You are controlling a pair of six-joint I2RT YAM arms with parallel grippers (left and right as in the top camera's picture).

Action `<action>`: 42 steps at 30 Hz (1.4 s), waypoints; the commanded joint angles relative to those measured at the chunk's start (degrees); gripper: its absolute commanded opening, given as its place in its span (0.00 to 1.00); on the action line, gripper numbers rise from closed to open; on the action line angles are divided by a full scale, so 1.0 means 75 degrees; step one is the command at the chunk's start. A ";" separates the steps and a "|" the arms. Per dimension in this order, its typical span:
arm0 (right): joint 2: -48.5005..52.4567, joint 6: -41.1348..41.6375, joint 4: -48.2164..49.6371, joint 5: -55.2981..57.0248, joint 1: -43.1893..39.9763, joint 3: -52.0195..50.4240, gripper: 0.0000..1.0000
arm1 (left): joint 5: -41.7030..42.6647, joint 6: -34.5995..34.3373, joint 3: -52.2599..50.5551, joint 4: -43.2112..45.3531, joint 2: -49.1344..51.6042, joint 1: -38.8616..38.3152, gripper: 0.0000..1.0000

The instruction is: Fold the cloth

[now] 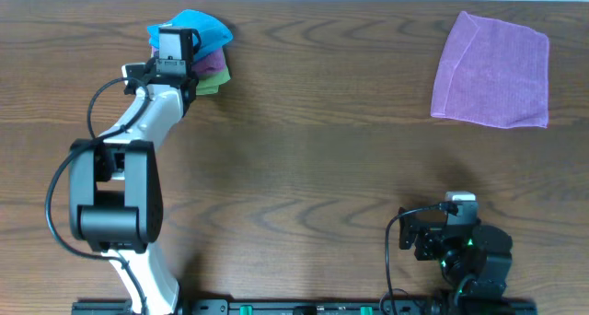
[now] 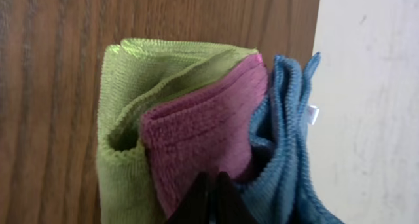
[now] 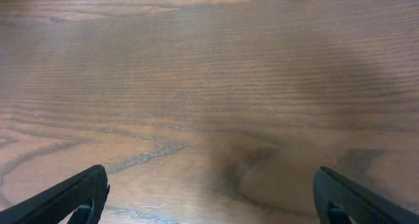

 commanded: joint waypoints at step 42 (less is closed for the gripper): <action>-0.0067 0.0067 -0.0006 -0.0003 -0.0070 -0.0023 0.99 | 0.0128 -0.1571 0.0090 0.0280 -0.0128 -0.0029 0.19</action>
